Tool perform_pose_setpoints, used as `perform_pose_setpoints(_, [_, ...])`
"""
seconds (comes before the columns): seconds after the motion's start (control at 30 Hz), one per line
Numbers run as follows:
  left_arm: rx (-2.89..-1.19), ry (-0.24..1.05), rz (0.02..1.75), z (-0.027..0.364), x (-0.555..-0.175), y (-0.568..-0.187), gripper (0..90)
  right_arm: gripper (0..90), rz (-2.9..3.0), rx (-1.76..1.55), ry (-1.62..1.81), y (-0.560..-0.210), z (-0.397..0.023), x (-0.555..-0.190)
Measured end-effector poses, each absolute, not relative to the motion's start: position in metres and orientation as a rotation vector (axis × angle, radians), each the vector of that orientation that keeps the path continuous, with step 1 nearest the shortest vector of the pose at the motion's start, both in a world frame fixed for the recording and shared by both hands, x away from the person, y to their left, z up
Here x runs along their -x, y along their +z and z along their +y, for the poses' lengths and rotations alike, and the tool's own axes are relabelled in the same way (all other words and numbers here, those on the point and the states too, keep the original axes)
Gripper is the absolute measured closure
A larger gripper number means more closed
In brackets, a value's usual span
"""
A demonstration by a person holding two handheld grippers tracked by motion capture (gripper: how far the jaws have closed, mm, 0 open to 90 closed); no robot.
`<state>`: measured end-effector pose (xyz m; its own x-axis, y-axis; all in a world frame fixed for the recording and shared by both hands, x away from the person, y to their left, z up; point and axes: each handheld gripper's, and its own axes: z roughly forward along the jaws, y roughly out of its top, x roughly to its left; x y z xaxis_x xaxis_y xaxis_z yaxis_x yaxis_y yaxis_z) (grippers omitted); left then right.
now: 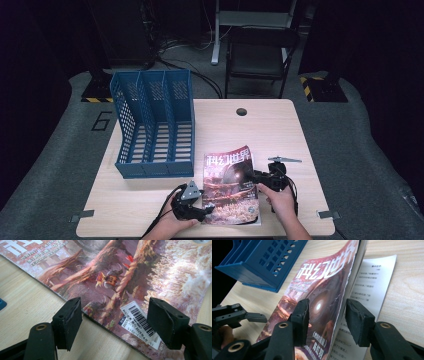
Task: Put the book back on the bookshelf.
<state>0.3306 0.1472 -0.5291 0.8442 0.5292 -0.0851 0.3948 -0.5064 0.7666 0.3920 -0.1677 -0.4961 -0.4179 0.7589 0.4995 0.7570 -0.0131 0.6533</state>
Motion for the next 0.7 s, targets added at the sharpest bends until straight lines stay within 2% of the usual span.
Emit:
perform_pose_setpoints(0.27, [-2.168,0.2,0.669,0.147,-0.331,-0.529,28.1,53.5,2.301,-1.719,1.375,-0.513,-0.164,-0.406])
perform_pose_setpoints(0.7, [-2.159,0.212,0.677,0.147,-0.33,-0.53,28.2,52.9,2.335,-1.694,1.367,-0.517,-0.16,-0.415])
